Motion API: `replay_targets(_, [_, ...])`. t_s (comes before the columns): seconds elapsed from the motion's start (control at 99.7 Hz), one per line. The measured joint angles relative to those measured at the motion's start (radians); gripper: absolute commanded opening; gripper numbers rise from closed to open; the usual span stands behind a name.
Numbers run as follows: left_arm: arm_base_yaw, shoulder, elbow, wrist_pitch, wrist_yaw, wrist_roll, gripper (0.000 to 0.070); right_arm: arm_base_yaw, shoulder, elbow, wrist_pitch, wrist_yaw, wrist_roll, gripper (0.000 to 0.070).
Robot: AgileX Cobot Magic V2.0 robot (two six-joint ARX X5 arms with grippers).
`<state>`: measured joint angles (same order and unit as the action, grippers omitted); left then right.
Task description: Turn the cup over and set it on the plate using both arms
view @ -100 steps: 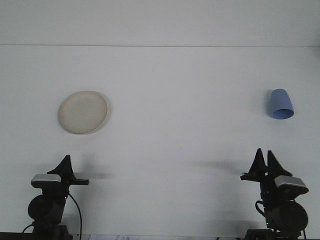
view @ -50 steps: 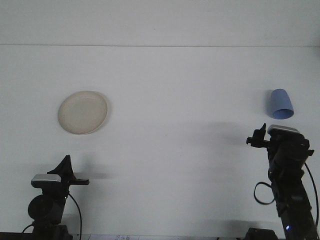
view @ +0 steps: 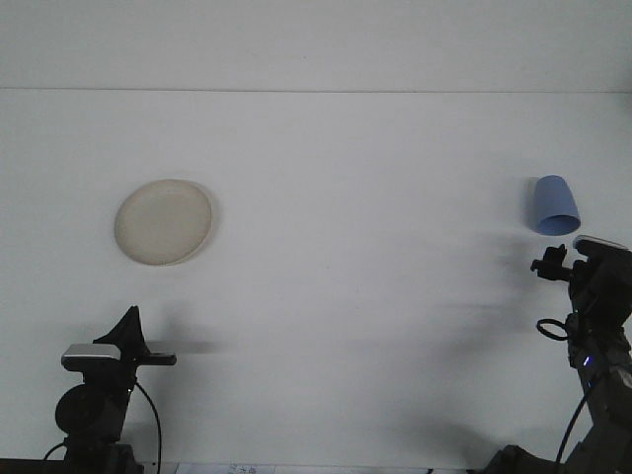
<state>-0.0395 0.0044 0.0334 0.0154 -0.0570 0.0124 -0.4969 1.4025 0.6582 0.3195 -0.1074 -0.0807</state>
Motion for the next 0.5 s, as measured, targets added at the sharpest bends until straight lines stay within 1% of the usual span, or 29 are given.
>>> replay_targets(0.13, [0.0,0.0,0.0,0.0,0.0,0.0,0.0016,-0.022,0.12,0.023,0.112,-0.066,-0.002,0.0511])
replay_targets(0.301, [0.0,0.0,0.0,0.0,0.0,0.0,0.0016,-0.023,0.291,0.148,0.144,-0.084,-0.01,0.0494])
replay_targets(0.381, [0.0,0.0,0.0,0.0,0.0,0.0,0.0016,-0.022,0.375,0.222,0.144,-0.109,-0.014,0.049])
replay_targets(0.501, [0.0,0.0,0.0,0.0,0.0,0.0,0.0016,-0.022,0.47,0.318,0.145,-0.129,-0.02,0.0444])
